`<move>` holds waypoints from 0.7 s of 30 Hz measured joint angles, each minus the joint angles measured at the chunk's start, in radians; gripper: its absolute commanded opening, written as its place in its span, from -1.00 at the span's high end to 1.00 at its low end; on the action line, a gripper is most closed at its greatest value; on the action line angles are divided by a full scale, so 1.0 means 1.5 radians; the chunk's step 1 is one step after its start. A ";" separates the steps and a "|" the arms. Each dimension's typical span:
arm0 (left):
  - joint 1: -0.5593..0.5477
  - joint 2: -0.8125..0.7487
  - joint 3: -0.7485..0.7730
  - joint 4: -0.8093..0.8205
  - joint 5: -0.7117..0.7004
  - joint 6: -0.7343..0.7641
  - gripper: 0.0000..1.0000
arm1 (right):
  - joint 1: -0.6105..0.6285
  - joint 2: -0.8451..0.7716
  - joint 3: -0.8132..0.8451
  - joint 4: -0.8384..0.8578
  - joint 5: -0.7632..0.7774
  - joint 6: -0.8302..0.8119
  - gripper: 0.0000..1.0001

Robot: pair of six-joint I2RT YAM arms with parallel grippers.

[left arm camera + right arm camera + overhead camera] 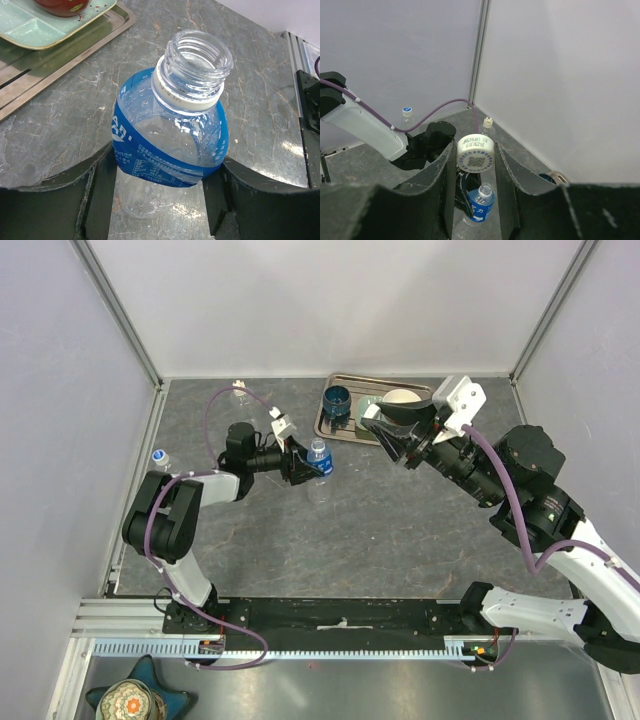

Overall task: Screw on the bottle caps
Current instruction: Pick up the plastic bottle at the center of the board.

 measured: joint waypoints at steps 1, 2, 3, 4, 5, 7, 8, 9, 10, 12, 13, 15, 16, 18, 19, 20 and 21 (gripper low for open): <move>-0.002 0.000 0.000 0.000 0.000 0.000 -0.12 | 0.000 0.000 0.001 -0.003 0.002 0.002 0.44; -0.003 -0.001 0.000 -0.001 0.001 0.000 -0.11 | 0.000 0.000 0.003 -0.007 0.003 0.004 0.43; -0.005 -0.002 0.001 -0.005 0.001 0.000 -0.11 | 0.000 0.000 0.005 -0.013 0.004 0.005 0.42; -0.006 -0.006 0.004 -0.021 0.001 0.000 -0.10 | 0.000 0.001 0.008 -0.020 0.005 0.007 0.42; -0.007 -0.014 0.009 -0.047 0.002 0.003 -0.09 | 0.000 0.002 0.011 -0.027 0.006 0.010 0.42; -0.008 -0.048 0.024 -0.125 0.002 0.026 -0.04 | 0.001 0.005 0.020 -0.042 0.010 0.019 0.40; -0.009 -0.068 0.034 -0.170 0.002 0.042 0.08 | 0.001 0.007 0.024 -0.051 0.011 0.023 0.41; -0.009 -0.097 0.049 -0.222 -0.001 0.063 0.08 | 0.001 0.015 0.032 -0.066 0.011 0.031 0.40; -0.010 -0.130 0.068 -0.275 -0.006 0.086 0.09 | 0.001 0.020 0.037 -0.074 0.011 0.035 0.40; -0.012 -0.198 0.114 -0.390 -0.019 0.134 0.10 | 0.001 0.037 0.046 -0.099 0.002 0.046 0.41; -0.014 -0.232 0.138 -0.443 -0.027 0.160 0.10 | 0.001 0.047 0.050 -0.115 -0.004 0.050 0.42; -0.018 -0.295 0.173 -0.536 -0.046 0.208 0.10 | 0.001 0.069 0.058 -0.150 -0.027 0.052 0.43; -0.022 -0.333 0.186 -0.593 -0.060 0.239 0.11 | 0.001 0.087 0.071 -0.183 -0.047 0.052 0.43; -0.031 -0.399 0.196 -0.687 -0.086 0.287 0.17 | 0.001 0.121 0.104 -0.237 -0.084 0.049 0.44; -0.039 -0.432 0.198 -0.736 -0.102 0.314 0.17 | 0.001 0.139 0.123 -0.261 -0.104 0.048 0.45; -0.054 -0.464 0.199 -0.788 -0.129 0.343 0.20 | 0.001 0.154 0.142 -0.288 -0.123 0.046 0.46; -0.066 -0.483 0.200 -0.821 -0.144 0.361 0.21 | 0.001 0.163 0.156 -0.308 -0.139 0.043 0.46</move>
